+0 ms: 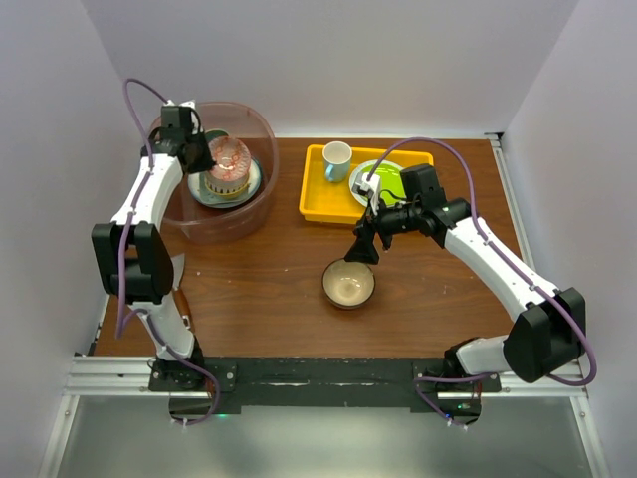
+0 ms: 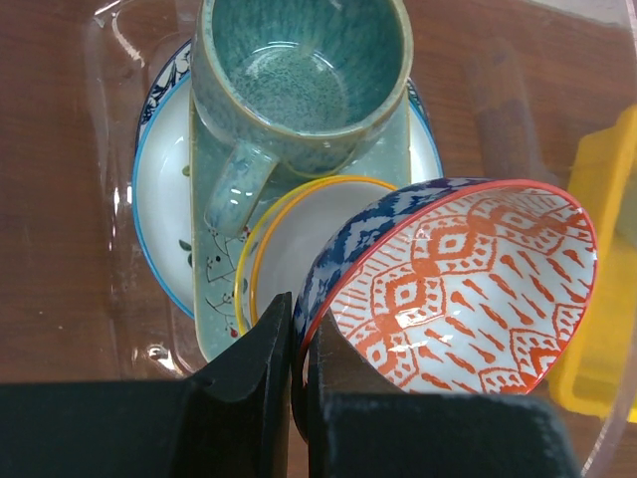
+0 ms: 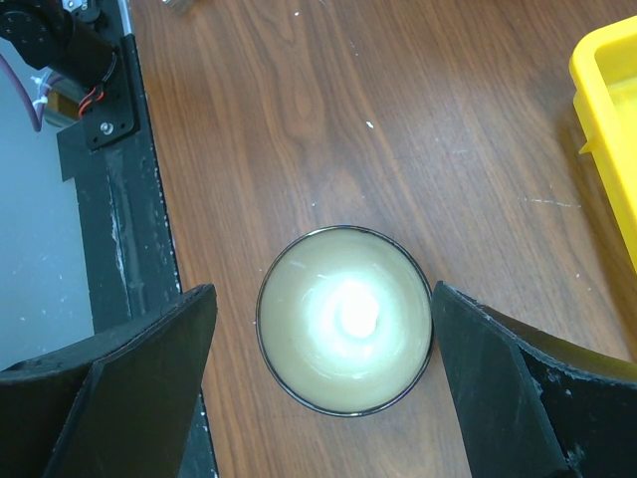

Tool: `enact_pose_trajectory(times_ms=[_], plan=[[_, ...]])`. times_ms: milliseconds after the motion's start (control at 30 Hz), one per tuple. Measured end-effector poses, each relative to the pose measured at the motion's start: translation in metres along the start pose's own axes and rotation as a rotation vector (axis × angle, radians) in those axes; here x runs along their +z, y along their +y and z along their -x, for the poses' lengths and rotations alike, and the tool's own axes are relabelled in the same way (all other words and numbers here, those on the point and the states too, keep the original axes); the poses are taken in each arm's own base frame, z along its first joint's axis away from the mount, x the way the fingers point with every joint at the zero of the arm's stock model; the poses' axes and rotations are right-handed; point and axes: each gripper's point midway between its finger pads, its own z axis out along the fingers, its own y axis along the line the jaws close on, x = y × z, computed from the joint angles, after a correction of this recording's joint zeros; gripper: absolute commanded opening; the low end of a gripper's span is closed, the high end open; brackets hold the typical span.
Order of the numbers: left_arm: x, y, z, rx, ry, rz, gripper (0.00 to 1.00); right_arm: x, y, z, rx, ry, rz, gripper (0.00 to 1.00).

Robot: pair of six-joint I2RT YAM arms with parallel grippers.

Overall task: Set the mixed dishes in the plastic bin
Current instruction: Place the bowl in the plastic bin.

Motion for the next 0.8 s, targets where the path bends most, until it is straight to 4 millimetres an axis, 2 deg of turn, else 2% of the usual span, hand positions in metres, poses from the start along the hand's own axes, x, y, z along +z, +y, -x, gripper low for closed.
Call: enact_pose_trajectory(times_ms=[167,333,533,667,800], plan=[[0.011,0.007,-0.004,0.011,0.021,0.036,0.0,0.0,0.0,0.0,-0.001,0.0,0.0,0.93],[0.012,0.012,-0.01,0.031,0.044,0.059,0.08,0.0,0.0,0.0,-0.001,-0.001,0.0,0.93],[0.013,0.014,-0.014,0.034,0.062,0.066,0.2,0.0,0.0,0.0,-0.001,-0.001,0.0,0.93],[0.014,0.014,-0.014,0.034,0.059,0.069,0.34,0.0,0.0,0.0,-0.001,-0.001,0.0,0.93],[0.014,0.015,-0.012,0.035,0.052,0.072,0.43,0.0,0.0,0.0,-0.001,-0.001,0.0,0.93]])
